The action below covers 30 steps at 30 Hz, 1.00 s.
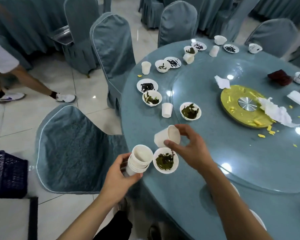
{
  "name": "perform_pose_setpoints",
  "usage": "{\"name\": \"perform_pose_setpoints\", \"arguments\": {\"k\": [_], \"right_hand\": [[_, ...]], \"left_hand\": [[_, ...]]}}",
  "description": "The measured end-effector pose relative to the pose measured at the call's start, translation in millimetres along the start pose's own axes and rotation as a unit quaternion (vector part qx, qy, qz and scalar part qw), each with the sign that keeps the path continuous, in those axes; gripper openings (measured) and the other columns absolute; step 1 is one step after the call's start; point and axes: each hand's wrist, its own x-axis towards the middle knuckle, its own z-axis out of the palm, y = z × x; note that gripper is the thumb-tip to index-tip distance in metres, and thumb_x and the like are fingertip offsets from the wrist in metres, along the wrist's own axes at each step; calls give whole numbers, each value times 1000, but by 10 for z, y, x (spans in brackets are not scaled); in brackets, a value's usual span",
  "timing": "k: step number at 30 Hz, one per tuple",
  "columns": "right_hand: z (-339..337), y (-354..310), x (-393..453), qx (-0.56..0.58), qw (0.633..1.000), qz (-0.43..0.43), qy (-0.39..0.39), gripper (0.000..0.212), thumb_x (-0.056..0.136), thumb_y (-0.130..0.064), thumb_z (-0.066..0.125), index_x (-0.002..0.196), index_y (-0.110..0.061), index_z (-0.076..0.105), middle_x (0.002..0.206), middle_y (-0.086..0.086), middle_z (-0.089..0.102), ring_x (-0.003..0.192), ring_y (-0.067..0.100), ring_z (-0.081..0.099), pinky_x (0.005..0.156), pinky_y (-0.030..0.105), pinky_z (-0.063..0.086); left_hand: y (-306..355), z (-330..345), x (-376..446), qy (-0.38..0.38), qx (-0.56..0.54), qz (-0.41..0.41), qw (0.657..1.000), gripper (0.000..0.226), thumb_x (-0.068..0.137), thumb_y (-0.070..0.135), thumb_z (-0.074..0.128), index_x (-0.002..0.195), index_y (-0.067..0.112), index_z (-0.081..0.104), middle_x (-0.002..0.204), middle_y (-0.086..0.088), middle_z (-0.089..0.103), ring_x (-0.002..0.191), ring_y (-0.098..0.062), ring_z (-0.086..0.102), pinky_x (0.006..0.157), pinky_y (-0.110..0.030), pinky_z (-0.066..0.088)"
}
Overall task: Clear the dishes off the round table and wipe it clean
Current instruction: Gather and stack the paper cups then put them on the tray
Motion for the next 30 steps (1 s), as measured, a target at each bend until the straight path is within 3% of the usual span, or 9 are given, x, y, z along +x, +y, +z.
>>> {"name": "perform_pose_setpoints", "arguments": {"k": [3,6,9,13,19,23,26,30], "right_hand": [[151,-416,133,30,999,-28,-34,60,70,-64,78,123,-44,58,119,-25,61,113,-8,53,91,15,39],[342,-645,254,29,996,-30,-80,65,66,-68,75,124,-43,59,119,-25,61,114,-8,54,94,19,41],[540,-735,379,12,993,-15,-113,62,67,-64,80,122,-48,57,120,-30,58,113,-13,51,90,17,40],[738,-746,537,-11,990,-2,-138,58,70,-56,84,121,-50,57,124,-25,54,117,-6,50,97,23,41],[796,-697,843,-22,988,6,-153,58,73,-65,77,124,-53,52,126,-24,52,119,-5,48,99,25,41],[717,-454,1287,16,997,15,-78,45,86,-64,62,126,-43,58,118,-14,61,113,-4,56,98,26,44],[651,-66,1789,-88,995,43,7,37,91,-43,66,126,-31,60,113,-4,60,102,10,61,94,31,48],[648,376,2335,-191,978,80,33,38,92,-32,62,129,-25,56,120,7,59,103,28,64,87,39,52]], "left_hand": [[49,-225,273,-11,1,6,1000,63,69,8,91,120,29,62,112,22,70,105,0,65,85,-10,49],[83,-428,501,-23,4,8,1000,65,69,13,92,122,32,61,116,17,70,107,-2,65,89,-18,50],[127,-566,692,-45,8,8,999,65,69,14,92,123,31,60,119,15,69,108,-4,64,84,-15,51],[220,-635,910,-60,3,8,998,63,69,10,92,121,28,62,116,12,69,103,-3,65,78,-11,50],[297,-619,1232,-74,-1,2,997,62,70,8,91,119,31,61,110,24,69,102,2,65,79,-10,50],[282,-597,1429,-68,4,-6,998,61,70,5,90,119,28,63,112,19,70,105,-4,66,82,-13,51],[247,-605,1514,-58,9,-19,998,61,70,4,90,118,28,63,114,16,72,107,-6,66,83,-13,51],[166,-638,1572,-48,31,-46,997,62,69,2,90,119,30,63,115,16,72,109,-5,66,87,-16,50]]}}
